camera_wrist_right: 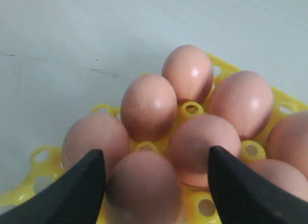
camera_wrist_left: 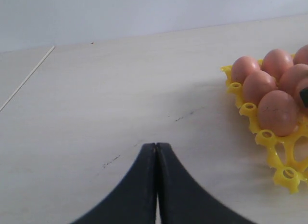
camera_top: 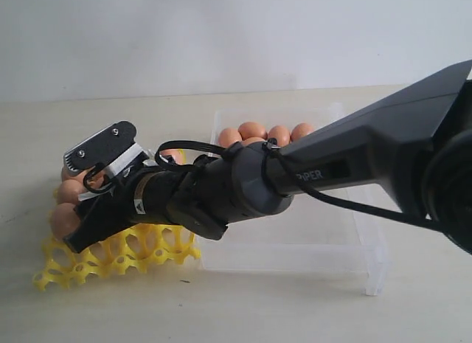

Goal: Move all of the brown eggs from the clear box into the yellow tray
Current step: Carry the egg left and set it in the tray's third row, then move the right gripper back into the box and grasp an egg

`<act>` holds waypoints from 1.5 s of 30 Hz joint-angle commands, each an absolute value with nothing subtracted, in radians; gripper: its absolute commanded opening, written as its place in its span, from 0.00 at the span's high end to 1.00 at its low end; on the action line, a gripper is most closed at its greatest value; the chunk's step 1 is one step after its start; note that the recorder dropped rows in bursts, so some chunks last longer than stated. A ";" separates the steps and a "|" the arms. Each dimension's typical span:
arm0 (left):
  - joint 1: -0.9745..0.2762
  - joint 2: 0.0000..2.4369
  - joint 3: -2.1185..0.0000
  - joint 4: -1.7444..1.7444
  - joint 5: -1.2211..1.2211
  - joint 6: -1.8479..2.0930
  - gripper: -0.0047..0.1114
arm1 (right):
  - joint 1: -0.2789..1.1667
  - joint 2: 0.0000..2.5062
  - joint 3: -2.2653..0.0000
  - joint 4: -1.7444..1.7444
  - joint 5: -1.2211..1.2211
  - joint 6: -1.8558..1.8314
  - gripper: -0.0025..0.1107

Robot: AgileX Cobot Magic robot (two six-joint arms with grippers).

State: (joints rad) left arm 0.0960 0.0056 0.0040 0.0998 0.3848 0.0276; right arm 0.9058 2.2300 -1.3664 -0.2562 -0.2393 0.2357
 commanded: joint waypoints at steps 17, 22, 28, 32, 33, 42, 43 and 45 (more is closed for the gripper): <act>0.090 0.000 0.000 0.101 0.377 0.022 0.96 | 0.647 1.933 -1.364 -0.306 0.619 0.345 0.47; 0.090 0.000 0.000 0.101 0.377 0.022 0.96 | 0.539 1.935 -1.364 -0.306 0.536 0.484 0.47; 0.090 0.000 0.000 0.101 0.377 0.022 0.96 | 0.474 1.965 -1.374 -0.286 0.362 0.464 0.47; 0.090 0.000 0.000 0.101 0.377 0.022 0.96 | 0.471 1.997 -1.404 -0.288 0.419 -0.025 0.47; 0.090 0.000 0.000 0.101 0.377 0.022 0.96 | 0.471 2.001 -1.404 -0.281 0.427 -0.163 0.47; 0.090 0.000 0.000 0.101 0.377 0.022 0.96 | 0.471 2.053 -1.404 -0.104 0.356 -0.989 0.47; 0.090 0.000 0.000 0.101 0.377 0.022 0.96 | 0.471 2.061 -1.404 -0.104 0.341 -1.011 0.47; 0.090 0.000 0.000 0.101 0.377 0.022 0.96 | 0.469 2.074 -1.404 -0.104 0.314 -1.023 0.47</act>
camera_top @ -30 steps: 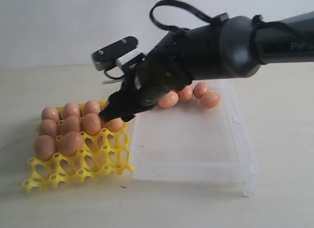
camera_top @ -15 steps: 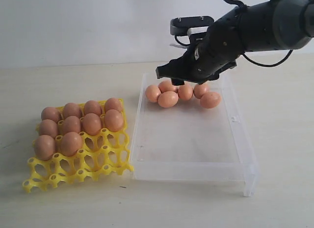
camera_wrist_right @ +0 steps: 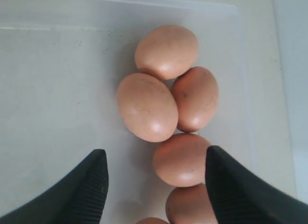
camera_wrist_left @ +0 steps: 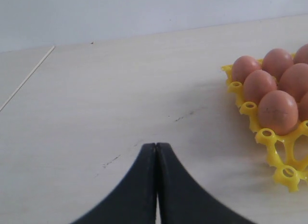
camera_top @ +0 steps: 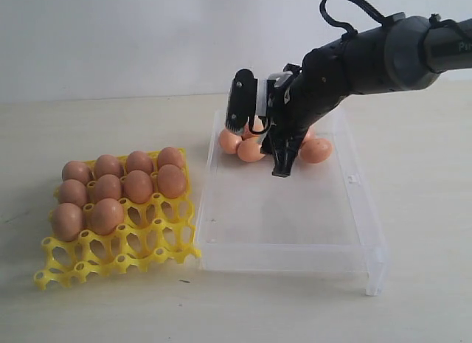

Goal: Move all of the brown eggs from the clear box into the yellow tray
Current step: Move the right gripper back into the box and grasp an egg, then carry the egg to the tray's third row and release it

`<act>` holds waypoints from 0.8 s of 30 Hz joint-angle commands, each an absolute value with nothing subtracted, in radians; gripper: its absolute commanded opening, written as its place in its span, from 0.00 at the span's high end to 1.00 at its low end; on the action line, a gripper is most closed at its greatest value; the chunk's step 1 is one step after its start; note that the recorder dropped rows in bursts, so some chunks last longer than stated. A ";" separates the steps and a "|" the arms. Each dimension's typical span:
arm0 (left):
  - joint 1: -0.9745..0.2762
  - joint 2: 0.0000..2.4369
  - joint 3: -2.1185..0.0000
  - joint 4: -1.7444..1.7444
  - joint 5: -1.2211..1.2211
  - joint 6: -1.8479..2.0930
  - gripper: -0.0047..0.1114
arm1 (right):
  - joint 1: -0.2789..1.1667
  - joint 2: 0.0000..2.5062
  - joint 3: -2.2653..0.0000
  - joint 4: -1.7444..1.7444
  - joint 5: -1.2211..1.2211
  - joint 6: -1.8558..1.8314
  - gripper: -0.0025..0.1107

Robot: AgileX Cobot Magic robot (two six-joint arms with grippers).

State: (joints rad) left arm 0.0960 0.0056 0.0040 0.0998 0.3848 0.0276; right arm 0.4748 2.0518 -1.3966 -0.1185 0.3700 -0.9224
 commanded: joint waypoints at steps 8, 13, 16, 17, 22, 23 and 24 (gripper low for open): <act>0.090 0.000 0.000 0.101 0.377 0.022 0.96 | 0.469 2.107 -1.404 -0.077 0.227 -1.030 0.47; 0.090 0.000 0.000 0.101 0.377 0.022 0.96 | 0.469 2.129 -1.404 -0.077 0.211 -1.032 0.47; 0.090 0.000 0.000 0.101 0.377 0.022 0.96 | 0.469 2.143 -1.405 -0.053 0.208 -1.074 0.47; 0.090 0.000 0.000 0.101 0.377 0.022 0.96 | 0.469 2.153 -1.414 -0.032 0.208 -1.099 0.47; 0.090 0.000 0.000 0.101 0.377 0.022 0.96 | 0.469 2.199 -1.474 0.000 0.221 -1.099 0.47; 0.090 0.000 0.000 0.101 0.377 0.022 0.96 | 0.469 2.213 -1.494 0.000 0.239 -1.099 0.47; 0.090 0.000 0.000 0.101 0.377 0.022 0.96 | 0.469 2.221 -1.508 0.000 0.257 -1.099 0.47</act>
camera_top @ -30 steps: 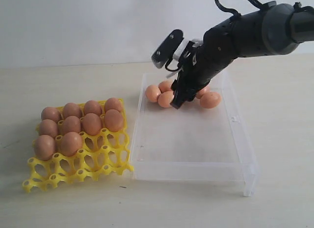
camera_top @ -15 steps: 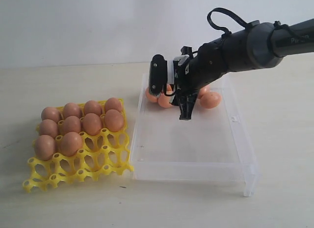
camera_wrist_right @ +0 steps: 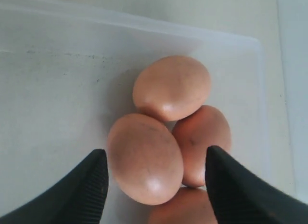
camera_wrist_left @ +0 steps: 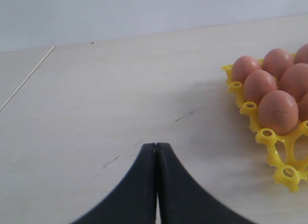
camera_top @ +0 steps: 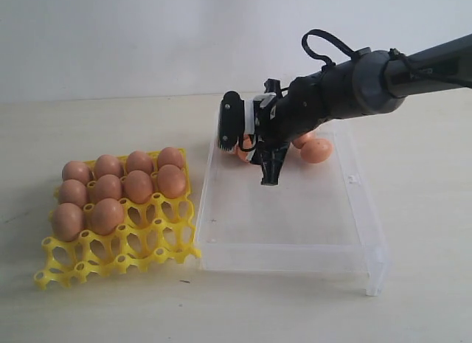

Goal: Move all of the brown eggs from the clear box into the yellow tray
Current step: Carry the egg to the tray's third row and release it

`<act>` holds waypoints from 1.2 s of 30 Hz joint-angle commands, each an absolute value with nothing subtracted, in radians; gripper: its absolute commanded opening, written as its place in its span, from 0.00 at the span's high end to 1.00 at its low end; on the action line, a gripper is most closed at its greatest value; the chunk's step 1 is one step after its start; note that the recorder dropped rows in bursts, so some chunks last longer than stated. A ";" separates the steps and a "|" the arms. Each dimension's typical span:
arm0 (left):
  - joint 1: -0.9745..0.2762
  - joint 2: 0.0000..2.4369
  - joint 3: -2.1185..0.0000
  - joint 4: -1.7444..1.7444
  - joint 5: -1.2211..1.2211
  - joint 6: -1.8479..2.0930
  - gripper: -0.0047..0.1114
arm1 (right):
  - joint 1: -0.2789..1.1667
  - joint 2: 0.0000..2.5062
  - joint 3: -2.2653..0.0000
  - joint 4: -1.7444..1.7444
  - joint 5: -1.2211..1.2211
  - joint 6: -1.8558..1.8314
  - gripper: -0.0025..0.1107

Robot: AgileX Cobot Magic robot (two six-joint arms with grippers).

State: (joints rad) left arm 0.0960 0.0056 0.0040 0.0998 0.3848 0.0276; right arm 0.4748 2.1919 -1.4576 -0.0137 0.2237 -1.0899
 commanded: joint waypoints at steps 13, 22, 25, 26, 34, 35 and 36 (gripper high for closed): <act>0.090 0.000 0.000 0.101 0.377 0.022 0.96 | 0.469 2.355 -1.695 0.047 0.454 -1.072 0.62; 0.090 0.000 0.000 0.101 0.377 0.022 0.96 | 0.469 2.285 -1.695 0.060 0.504 -0.785 0.98; 0.090 0.000 0.000 0.101 0.377 0.022 0.96 | 0.482 2.218 -1.669 0.073 0.515 -0.587 0.98; 0.090 0.000 0.000 0.101 0.377 0.022 0.96 | 0.490 2.188 -1.649 0.076 0.505 -0.548 0.98; 0.090 0.000 0.000 0.101 0.377 0.022 0.96 | 0.729 1.904 -1.251 0.151 -0.069 -0.273 0.98; 0.090 0.000 0.000 0.101 0.377 0.022 0.96 | 0.753 1.898 -1.222 0.126 -0.123 -0.225 0.98; 0.090 0.000 0.000 0.101 0.377 0.022 0.96 | 0.789 1.898 -1.182 0.039 -0.215 -0.128 0.98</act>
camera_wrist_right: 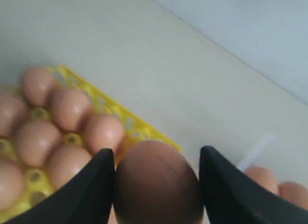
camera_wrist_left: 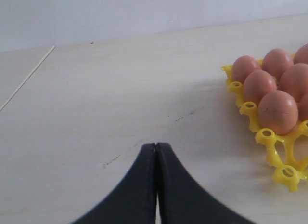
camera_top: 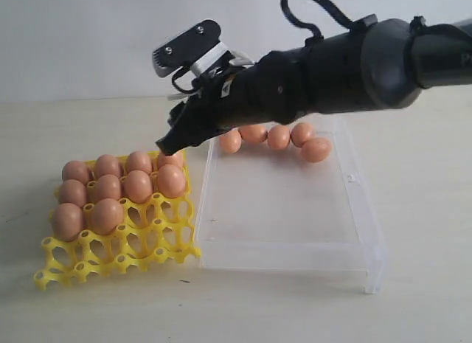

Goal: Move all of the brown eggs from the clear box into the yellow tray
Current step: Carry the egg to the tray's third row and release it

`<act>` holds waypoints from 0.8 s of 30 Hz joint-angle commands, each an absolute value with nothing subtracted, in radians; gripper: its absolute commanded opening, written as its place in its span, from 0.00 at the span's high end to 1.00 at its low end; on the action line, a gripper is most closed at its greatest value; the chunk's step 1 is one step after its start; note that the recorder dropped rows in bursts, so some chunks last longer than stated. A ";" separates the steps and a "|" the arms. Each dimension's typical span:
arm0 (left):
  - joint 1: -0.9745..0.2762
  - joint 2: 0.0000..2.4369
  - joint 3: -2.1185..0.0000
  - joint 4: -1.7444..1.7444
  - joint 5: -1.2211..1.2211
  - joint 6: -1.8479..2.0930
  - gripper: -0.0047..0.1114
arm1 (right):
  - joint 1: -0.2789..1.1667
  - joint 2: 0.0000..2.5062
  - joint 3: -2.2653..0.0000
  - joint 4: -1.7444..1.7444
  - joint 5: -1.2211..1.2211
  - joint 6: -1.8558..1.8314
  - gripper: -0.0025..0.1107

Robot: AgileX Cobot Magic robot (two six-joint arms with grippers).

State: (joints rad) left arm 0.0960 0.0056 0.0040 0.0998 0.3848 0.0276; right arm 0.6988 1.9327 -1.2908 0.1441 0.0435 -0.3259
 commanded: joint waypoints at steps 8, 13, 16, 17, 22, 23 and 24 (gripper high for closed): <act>0.090 0.000 0.000 0.101 0.377 0.022 0.96 | 0.815 2.030 -1.143 -0.456 -0.443 0.587 0.98; 0.090 0.000 0.000 0.101 0.377 0.022 0.96 | 0.815 2.095 -1.143 -0.456 -0.472 0.606 0.98; 0.090 0.000 0.000 0.101 0.377 0.022 0.96 | 0.815 2.120 -1.143 -0.452 -0.498 0.606 0.98; 0.090 0.000 0.000 0.101 0.377 0.022 0.96 | 0.815 2.128 -1.143 -0.447 -0.512 0.606 0.98; 0.090 0.000 0.000 0.101 0.377 0.022 0.96 | 0.802 2.149 -1.147 -0.441 -0.578 0.618 0.95; 0.090 0.000 0.000 0.101 0.377 0.022 0.96 | 0.797 2.154 -1.155 -0.433 -0.575 0.618 0.92; 0.090 0.000 0.000 0.101 0.377 0.022 0.96 | 0.792 2.154 -1.155 -0.424 -0.569 0.620 0.90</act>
State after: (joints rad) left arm 0.0960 0.0056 0.0040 0.0998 0.3848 0.0276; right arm 0.8105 2.1502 -1.1447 -0.4435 -0.5411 0.6163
